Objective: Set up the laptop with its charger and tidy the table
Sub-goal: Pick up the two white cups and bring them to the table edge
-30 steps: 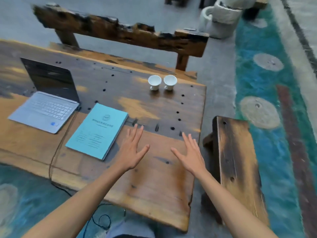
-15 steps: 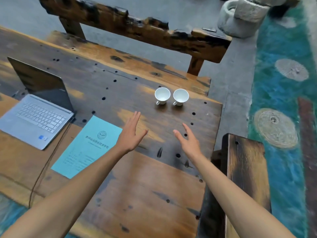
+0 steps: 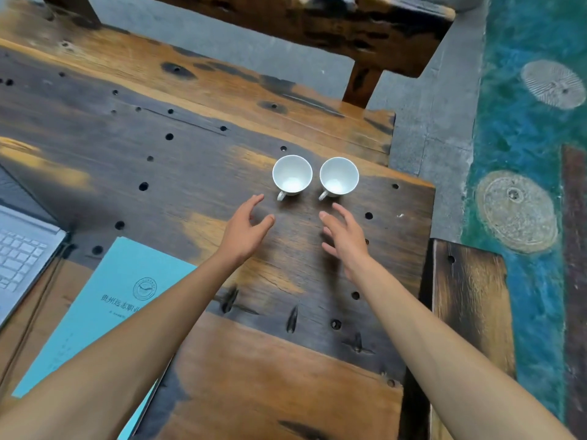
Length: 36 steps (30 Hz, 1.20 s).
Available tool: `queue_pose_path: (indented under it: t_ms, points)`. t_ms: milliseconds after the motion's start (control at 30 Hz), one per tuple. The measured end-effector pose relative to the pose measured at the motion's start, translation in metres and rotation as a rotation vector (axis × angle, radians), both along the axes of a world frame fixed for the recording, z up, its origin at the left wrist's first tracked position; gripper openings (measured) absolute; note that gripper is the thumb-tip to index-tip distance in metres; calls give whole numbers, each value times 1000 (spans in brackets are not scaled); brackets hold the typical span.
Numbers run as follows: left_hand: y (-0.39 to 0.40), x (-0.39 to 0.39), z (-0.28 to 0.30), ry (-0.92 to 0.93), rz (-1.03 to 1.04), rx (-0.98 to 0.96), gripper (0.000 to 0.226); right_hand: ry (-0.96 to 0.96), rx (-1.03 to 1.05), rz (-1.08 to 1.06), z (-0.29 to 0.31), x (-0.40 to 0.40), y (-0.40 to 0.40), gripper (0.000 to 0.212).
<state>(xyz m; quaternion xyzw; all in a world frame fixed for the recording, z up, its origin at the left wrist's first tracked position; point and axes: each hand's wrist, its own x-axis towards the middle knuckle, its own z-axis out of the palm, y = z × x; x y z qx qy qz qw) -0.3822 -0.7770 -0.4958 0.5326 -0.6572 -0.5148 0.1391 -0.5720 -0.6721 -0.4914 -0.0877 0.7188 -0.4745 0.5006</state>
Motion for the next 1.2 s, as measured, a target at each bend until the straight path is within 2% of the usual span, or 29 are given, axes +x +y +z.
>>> queue_pose_path:
  t_ms: [167, 267, 433, 533, 767, 1000, 1200]
  points:
    - [-17, -16, -17, 164, 84, 149, 36, -39, -40, -26, -13, -5, -20, 42]
    - [-20, -25, -24, 198, 64, 157, 34, -86, -48, -81, -16, -7, -31, 32]
    - [-23, -41, -30, 289, 153, 273, 7, -178, -47, -125, -20, -10, -43, 35]
    - [-28, -46, -29, 309, 174, 346, 13, -210, -52, -133, -23, -14, -49, 25]
    - [-37, -46, -35, 324, 126, 383, 16, -225, -70, -155, -31, -23, -52, 18]
    - [-37, -50, -35, 343, 141, 439, 14, -140, -100, -160, -37, -26, -40, 16]
    - [-23, -37, -26, 351, 190, 467, 11, -163, -133, -203, -28, -24, -17, 14]
